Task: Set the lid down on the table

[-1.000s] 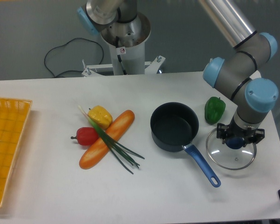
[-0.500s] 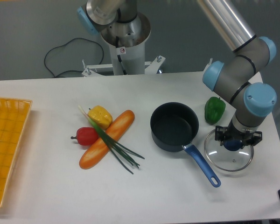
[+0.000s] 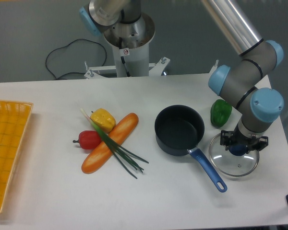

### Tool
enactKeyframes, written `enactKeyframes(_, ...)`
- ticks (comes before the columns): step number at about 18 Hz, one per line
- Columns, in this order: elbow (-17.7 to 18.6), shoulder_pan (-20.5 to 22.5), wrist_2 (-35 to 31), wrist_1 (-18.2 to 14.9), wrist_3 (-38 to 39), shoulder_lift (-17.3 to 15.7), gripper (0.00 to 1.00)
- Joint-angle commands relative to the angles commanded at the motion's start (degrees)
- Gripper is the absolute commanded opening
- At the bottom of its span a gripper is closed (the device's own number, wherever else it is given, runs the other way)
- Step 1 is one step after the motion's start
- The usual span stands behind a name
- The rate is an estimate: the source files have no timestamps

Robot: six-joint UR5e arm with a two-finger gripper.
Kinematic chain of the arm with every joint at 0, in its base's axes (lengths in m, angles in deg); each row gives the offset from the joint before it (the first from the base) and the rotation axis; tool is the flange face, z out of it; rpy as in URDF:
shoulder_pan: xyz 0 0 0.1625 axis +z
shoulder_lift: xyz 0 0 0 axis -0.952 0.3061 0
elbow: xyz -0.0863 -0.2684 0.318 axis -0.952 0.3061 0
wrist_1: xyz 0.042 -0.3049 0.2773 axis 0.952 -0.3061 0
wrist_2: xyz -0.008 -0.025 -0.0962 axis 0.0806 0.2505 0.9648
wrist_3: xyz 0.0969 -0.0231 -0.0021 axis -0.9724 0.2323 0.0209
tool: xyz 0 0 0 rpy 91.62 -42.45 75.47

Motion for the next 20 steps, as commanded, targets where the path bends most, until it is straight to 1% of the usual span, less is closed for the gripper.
enactKeyframes(16,0.8,-0.8,0.0,0.0,0.1,0.1,0.61)
enactKeyframes(18,1.0,-0.9,-0.1,0.8,0.1,0.2,0.62)
enactKeyframes(20,1.5,-0.9,-0.1,1.6,0.0,0.2,0.64)
